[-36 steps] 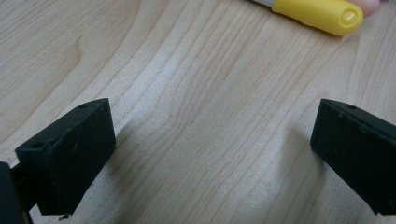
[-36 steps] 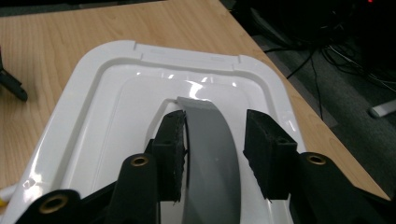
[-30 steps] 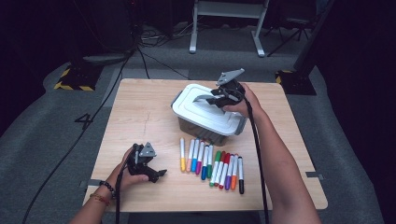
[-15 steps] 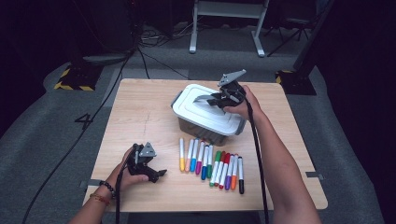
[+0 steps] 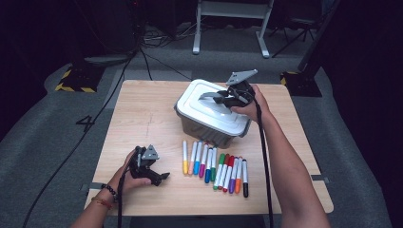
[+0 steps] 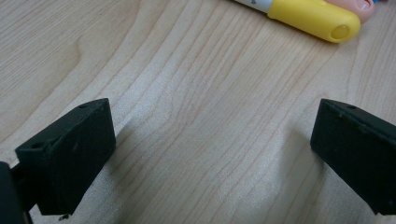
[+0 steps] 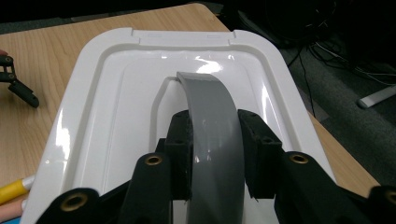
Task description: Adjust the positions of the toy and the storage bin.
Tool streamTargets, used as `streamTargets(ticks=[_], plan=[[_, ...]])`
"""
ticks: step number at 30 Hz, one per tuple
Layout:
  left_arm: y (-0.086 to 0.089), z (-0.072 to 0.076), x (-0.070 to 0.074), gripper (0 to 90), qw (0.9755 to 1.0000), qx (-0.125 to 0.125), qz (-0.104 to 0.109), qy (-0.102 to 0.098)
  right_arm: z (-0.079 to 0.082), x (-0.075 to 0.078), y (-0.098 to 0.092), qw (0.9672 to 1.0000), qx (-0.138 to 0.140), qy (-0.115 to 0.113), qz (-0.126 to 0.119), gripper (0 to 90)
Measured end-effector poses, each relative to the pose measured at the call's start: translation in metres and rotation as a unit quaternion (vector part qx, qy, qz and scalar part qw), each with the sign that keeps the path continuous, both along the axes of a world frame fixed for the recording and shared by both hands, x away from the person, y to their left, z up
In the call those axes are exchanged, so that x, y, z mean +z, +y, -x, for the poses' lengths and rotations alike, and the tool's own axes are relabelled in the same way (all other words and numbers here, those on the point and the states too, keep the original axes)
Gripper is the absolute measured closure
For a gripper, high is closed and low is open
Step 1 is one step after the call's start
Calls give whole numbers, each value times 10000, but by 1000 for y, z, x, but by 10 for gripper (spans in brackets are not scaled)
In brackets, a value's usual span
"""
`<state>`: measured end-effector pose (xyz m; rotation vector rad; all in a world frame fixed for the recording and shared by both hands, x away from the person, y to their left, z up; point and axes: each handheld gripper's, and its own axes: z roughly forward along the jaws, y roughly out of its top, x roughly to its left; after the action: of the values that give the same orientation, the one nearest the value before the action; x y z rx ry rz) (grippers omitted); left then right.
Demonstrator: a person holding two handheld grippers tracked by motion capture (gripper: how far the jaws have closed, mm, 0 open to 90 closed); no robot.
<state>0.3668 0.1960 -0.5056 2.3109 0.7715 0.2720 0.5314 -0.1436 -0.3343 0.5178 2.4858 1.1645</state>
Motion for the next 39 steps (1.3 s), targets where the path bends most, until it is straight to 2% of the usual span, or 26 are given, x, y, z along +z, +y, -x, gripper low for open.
streamTargets(ticks=[10,15,31,39], plan=[[0,0,0,4,10000,-8,4,-4,7,7,-9,9999,-70,-75,-30,673],[0,0,0,4,10000,-7,4,-3,12,10,-13,9999,-79,-131,38,673],[0,0,0,3,10000,-20,2,-2,20,22,-36,9992,-321,-211,-103,673],[0,0,0,4,10000,5,2,-1,27,25,-43,9990,-368,-243,-79,673]])
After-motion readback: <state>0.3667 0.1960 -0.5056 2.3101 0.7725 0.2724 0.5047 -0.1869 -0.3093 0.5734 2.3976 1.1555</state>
